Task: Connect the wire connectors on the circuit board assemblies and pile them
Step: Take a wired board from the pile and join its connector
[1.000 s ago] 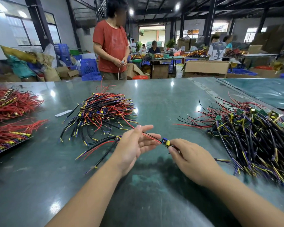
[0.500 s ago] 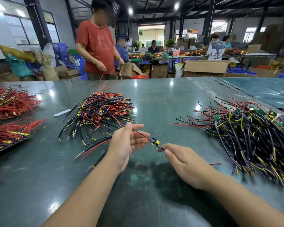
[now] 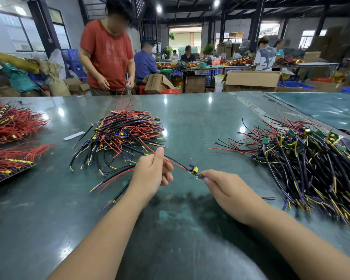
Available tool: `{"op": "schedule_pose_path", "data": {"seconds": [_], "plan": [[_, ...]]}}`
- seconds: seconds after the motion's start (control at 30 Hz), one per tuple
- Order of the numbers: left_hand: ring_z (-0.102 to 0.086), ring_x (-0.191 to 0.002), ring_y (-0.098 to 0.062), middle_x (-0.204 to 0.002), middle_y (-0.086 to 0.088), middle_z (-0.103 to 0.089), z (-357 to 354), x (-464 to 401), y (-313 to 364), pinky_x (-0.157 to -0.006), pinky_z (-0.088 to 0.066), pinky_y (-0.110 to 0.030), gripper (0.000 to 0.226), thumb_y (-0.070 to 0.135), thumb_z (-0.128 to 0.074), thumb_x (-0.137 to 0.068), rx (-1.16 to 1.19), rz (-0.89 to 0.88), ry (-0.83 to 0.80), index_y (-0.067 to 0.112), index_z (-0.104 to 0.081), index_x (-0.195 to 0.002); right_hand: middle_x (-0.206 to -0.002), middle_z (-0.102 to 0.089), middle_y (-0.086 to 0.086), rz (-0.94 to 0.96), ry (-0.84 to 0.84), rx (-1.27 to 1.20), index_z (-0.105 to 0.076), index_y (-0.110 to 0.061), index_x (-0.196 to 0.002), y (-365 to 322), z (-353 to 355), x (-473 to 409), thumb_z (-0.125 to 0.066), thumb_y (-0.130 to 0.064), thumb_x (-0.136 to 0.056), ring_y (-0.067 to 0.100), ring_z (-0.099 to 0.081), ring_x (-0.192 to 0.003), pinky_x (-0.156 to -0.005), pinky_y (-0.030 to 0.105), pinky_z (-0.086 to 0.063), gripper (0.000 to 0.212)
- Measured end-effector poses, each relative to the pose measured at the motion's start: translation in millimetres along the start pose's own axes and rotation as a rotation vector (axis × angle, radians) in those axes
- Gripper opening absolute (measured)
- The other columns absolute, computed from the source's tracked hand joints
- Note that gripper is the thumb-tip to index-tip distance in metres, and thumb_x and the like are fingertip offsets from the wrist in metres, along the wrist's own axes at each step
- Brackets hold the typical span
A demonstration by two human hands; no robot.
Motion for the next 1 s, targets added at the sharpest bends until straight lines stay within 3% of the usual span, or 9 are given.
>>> {"op": "schedule_pose_path", "data": {"seconds": [0.2,0.37,0.47,0.67,0.77,0.9,1.0], "plan": [[-0.047,-0.033,-0.008,-0.044,-0.001,-0.06,1,-1,0,-0.04,-0.038,-0.016,0.048,0.028,-0.03,-0.104,0.073,0.023,0.03,0.004,-0.058,-0.073,-0.056,-0.044,-0.019,0.004,0.04,0.05,-0.06,-0.025,-0.107,-4,5,0,-0.04,-0.027,-0.1,0.013,-0.039,-0.064,-0.067,0.036,-0.044,0.022],[-0.052,-0.038,-0.005,-0.056,0.001,-0.068,16,-7,-7,-0.043,-0.044,-0.012,0.037,0.027,-0.034,-0.103,0.287,0.093,0.107,0.014,-0.064,-0.086,-0.077,-0.056,-0.022,0.008,0.036,0.121,-0.059,-0.03,-0.111,-8,7,2,-0.039,-0.026,-0.1,0.015,-0.053,-0.081,-0.062,0.03,-0.032,0.022],[-0.054,-0.041,-0.004,-0.062,0.002,-0.071,20,-8,-9,-0.044,-0.046,-0.012,0.037,0.025,-0.031,-0.104,0.361,0.101,0.127,0.013,-0.062,-0.088,-0.101,-0.068,-0.013,0.024,0.045,0.148,-0.057,-0.028,-0.112,-9,8,1,-0.038,-0.027,-0.1,0.021,-0.057,-0.091,-0.064,0.03,-0.035,0.023],[-0.057,-0.042,-0.004,-0.066,0.003,-0.073,19,-7,-14,-0.044,-0.048,-0.012,0.04,0.025,-0.027,-0.102,0.557,0.179,0.13,0.013,-0.062,-0.089,-0.087,-0.067,-0.003,0.085,0.104,0.066,-0.06,-0.021,-0.108,-19,20,-1,-0.039,-0.024,-0.1,0.027,-0.053,-0.075,-0.068,0.038,-0.047,0.022],[-0.058,-0.044,-0.006,-0.068,0.002,-0.073,18,-5,-15,-0.046,-0.048,-0.012,0.04,0.026,-0.027,-0.099,0.629,0.187,0.125,0.013,-0.063,-0.089,-0.095,-0.069,0.0,0.138,0.146,0.104,-0.057,-0.02,-0.11,-23,23,0,-0.038,-0.025,-0.1,0.033,-0.058,-0.083,-0.07,0.04,-0.047,0.023],[-0.058,-0.045,-0.006,-0.069,0.002,-0.073,20,-5,-16,-0.047,-0.048,-0.012,0.045,0.031,-0.024,-0.1,0.655,0.191,0.133,0.015,-0.065,-0.092,-0.088,-0.067,0.008,0.213,0.317,0.163,-0.057,-0.014,-0.116,-31,39,9,-0.04,-0.021,-0.1,0.039,-0.058,-0.078,-0.061,0.04,-0.042,0.024],[-0.059,-0.047,-0.006,-0.07,0.002,-0.073,28,-7,-17,-0.048,-0.049,-0.012,0.049,0.037,-0.021,-0.101,0.664,0.199,0.163,0.017,-0.065,-0.095,-0.07,-0.064,0.015,0.174,0.632,0.146,-0.051,-0.011,-0.112,-32,77,19,-0.048,-0.017,-0.095,0.039,-0.059,-0.058,-0.049,0.041,-0.045,0.018]]}}
Point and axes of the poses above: each hand's wrist, its own x-axis away from the middle knuckle, its own z-axis out of the back of the hand, y = z × x, the point moved 9 cm from there along -x, towards the middle knuckle
